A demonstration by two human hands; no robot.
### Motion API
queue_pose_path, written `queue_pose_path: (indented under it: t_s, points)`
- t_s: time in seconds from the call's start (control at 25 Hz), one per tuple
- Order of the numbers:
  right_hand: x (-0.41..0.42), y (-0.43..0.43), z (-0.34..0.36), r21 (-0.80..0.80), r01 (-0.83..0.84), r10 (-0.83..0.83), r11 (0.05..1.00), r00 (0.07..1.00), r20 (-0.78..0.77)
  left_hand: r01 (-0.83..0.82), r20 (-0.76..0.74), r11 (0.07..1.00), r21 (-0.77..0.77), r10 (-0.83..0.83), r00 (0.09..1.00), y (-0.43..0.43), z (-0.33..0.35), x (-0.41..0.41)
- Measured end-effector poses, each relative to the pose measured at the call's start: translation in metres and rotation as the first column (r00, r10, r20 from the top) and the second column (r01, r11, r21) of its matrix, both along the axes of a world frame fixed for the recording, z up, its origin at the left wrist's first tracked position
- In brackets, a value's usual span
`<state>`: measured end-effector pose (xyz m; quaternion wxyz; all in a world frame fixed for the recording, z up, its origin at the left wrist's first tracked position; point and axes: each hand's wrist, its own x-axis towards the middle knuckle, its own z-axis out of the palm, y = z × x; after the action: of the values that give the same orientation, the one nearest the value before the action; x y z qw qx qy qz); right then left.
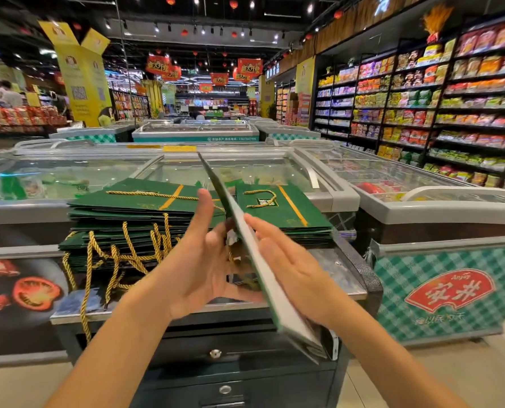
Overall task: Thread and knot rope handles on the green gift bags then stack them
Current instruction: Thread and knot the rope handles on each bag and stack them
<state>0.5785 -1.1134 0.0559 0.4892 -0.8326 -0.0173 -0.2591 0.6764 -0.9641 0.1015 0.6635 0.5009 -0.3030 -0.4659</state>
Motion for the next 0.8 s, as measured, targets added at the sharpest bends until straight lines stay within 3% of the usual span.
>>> queue_pose_path:
  t_s: [0.2,0.28,0.4,0.52,0.6,0.8]
  points:
    - [-0.003,0.006,-0.005,-0.168,0.033,-0.052,0.985,0.993,-0.110,-0.193,0.016,0.981,-0.016,0.193,0.981,0.030,0.010,-0.003]
    - [-0.004,-0.002,-0.003,-0.138,0.131,-0.141,0.982,0.987,-0.070,-0.308,0.016,0.951,0.001,0.308,0.951,0.038,0.010,0.004]
    - [-0.007,-0.019,0.000,0.067,0.272,-0.270,0.960,0.962,-0.046,-0.462,0.016,0.885,0.053,0.462,0.887,0.045,0.015,0.011]
    - [-0.014,-0.029,0.008,0.382,0.195,-0.155,0.903,0.979,-0.134,-0.499,-0.037,0.862,0.086,0.503,0.863,0.047,0.021,0.009]
    - [-0.016,-0.031,0.010,0.498,0.123,-0.068,0.858,0.990,-0.127,-0.533,-0.017,0.841,0.096,0.537,0.844,0.044,0.025,0.005]
    - [-0.023,-0.024,0.020,0.614,0.013,0.003,0.789,1.000,-0.025,-0.595,0.258,0.800,0.074,0.561,0.787,0.040,0.042,0.025]
